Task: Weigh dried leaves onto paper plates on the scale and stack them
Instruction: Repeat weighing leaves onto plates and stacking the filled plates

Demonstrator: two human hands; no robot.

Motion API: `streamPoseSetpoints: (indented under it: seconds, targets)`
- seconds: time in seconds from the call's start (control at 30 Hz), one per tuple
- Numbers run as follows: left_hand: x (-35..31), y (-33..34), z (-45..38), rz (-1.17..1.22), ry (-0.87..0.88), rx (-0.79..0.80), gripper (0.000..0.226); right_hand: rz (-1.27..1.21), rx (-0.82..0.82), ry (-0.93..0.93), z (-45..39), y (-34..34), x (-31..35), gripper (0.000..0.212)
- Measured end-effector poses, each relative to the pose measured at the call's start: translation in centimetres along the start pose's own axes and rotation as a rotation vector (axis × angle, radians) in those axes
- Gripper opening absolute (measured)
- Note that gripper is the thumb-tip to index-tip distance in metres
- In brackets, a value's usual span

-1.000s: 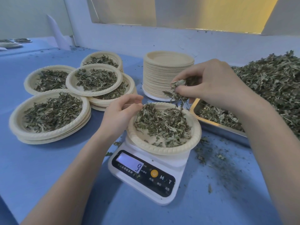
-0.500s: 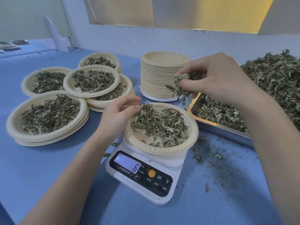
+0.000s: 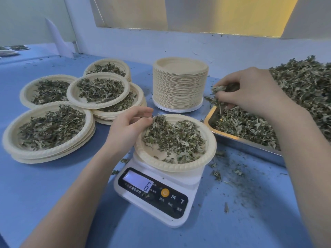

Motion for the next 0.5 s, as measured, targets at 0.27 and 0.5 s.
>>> streamPoseSetpoints:
  seconds: [0.27,0.5]
  targets:
    - [-0.1,0.0,0.1,0.005,0.0,-0.009,0.032,-0.349,0.273,-0.09,1.1,0.6,2.7,0.015]
    - [-0.3,0.0,0.2,0.009,-0.004,-0.013,0.038,-0.37,0.199,-0.083,0.8,0.1,1.7,0.016]
Point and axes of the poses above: each hand's wrist, its own z-axis away from the middle knuckle, its own y-axis out of the palm, x = y × z, the point moved 2 cm from there along -z, towards the middle knuckle
